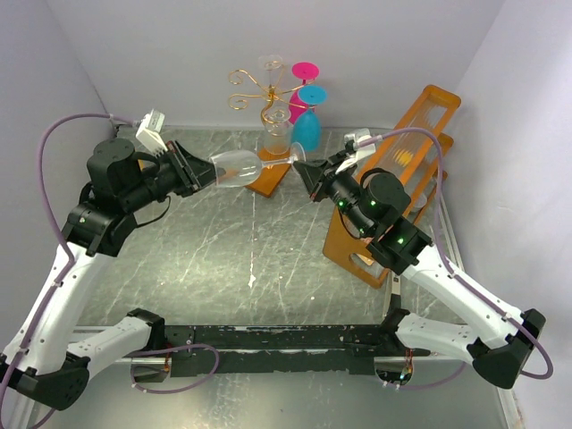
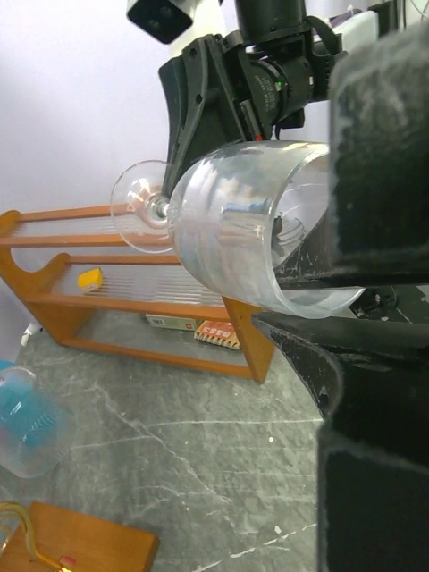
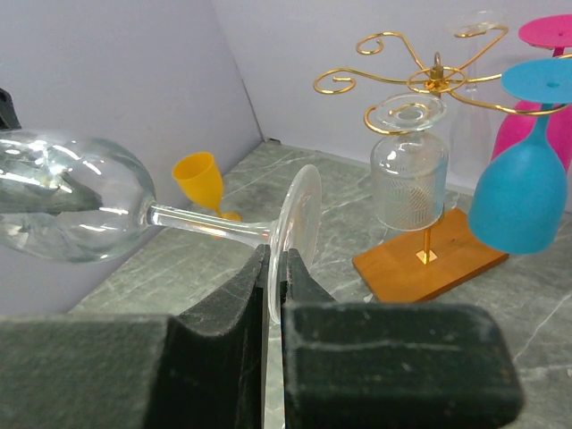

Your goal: Take the wine glass off the wine glass rack

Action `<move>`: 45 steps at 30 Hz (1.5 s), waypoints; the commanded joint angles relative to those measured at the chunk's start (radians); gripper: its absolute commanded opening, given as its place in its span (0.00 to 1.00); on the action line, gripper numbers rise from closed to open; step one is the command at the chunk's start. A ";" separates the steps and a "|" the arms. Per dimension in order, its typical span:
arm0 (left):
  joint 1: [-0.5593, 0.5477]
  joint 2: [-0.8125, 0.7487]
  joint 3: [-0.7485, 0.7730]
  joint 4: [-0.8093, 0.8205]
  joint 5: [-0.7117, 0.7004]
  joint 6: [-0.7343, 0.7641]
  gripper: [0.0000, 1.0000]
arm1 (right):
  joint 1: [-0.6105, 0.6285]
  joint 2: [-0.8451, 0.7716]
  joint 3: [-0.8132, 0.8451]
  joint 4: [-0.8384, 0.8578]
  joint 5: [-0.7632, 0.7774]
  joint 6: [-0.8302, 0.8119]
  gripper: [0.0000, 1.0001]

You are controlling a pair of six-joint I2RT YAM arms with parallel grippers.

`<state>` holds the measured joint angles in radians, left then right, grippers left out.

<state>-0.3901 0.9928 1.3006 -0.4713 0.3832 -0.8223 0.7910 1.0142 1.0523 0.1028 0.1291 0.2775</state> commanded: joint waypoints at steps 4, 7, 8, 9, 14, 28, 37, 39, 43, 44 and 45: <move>-0.006 0.008 0.058 -0.071 -0.019 0.025 0.07 | 0.000 0.006 0.011 0.067 -0.021 -0.008 0.07; -0.006 0.021 0.094 -0.141 -0.085 0.041 0.07 | 0.000 0.010 0.012 0.054 0.003 -0.023 0.44; -0.006 0.028 0.119 -0.172 -0.114 0.050 0.07 | 0.000 0.010 0.015 0.043 0.012 -0.031 0.53; -0.006 0.036 0.138 -0.203 -0.143 0.059 0.07 | 0.000 0.011 0.020 0.033 0.022 -0.039 0.61; -0.005 0.133 0.283 -0.452 -0.332 0.139 0.07 | -0.001 -0.004 0.037 -0.012 0.085 -0.086 0.80; 0.387 0.320 0.282 -0.660 -0.481 0.454 0.07 | 0.000 -0.044 0.043 -0.060 0.123 -0.107 0.82; 0.578 0.384 0.205 -0.590 -0.618 0.509 0.07 | -0.001 -0.060 0.005 -0.015 0.058 -0.162 0.89; 0.617 0.420 0.210 -0.584 -0.627 0.522 0.07 | 0.000 -0.059 0.006 -0.025 0.057 -0.165 0.89; 0.679 0.482 0.236 -0.573 -0.598 0.526 0.07 | 0.000 -0.075 -0.011 -0.030 0.042 -0.166 0.89; 0.695 0.499 0.244 -0.574 -0.596 0.526 0.07 | -0.001 -0.081 -0.012 -0.035 0.039 -0.166 0.89; 0.701 0.518 0.254 -0.577 -0.597 0.525 0.07 | -0.001 -0.085 -0.012 -0.041 0.037 -0.166 0.89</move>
<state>0.2691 1.4670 1.5040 -1.0962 -0.2062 -0.3191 0.7914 0.9562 1.0527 0.0612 0.1875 0.1295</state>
